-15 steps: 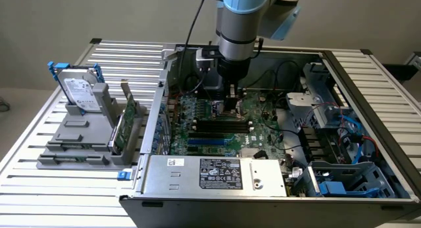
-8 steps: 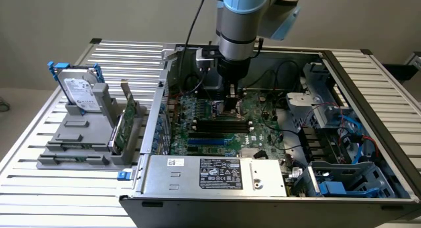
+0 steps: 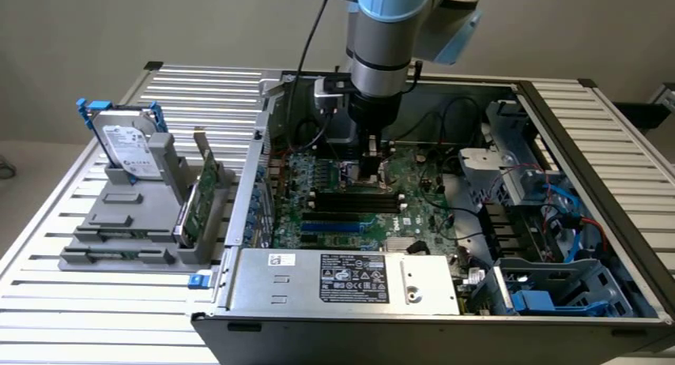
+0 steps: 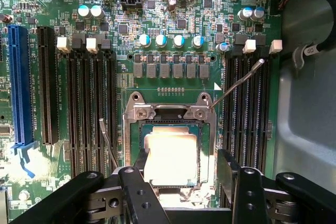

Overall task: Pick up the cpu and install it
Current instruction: 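Place the cpu into insertion slot, then close the cpu cover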

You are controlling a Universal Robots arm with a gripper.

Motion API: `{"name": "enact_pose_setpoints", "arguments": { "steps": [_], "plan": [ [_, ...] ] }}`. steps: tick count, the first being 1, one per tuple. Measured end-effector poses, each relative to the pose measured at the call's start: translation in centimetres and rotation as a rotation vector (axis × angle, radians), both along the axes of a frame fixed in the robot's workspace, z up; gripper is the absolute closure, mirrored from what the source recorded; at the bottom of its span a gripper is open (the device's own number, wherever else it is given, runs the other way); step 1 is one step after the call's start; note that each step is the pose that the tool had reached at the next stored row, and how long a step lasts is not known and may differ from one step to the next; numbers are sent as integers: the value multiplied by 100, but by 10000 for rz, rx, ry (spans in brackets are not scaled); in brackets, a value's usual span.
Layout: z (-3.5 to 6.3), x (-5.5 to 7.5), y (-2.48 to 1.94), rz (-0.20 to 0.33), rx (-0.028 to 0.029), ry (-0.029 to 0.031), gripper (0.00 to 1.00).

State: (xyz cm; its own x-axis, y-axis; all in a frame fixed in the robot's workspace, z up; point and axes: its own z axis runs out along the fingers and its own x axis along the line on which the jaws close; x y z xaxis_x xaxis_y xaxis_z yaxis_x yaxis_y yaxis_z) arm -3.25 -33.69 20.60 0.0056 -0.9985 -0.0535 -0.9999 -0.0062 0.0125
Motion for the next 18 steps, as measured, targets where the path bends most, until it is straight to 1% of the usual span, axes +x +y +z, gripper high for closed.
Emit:
{"name": "enact_pose_setpoints", "arguments": {
  "steps": [2, 6, 8, 11, 15, 16, 18],
  "plan": [
    [11, 0, 0, 0, 1, 0, 37],
    [124, 3, -7, 1, 24, 1, 37],
    [147, 19, -15, 0, 52, 1, 37],
    [157, 78, -46, 1, 112, 1, 37],
    [169, 159, -108, 0, 192, 9, 37],
    [175, 177, -123, 0, 212, 12, 39],
    [202, 205, -139, 0, 257, 22, 52]
  ]
}}
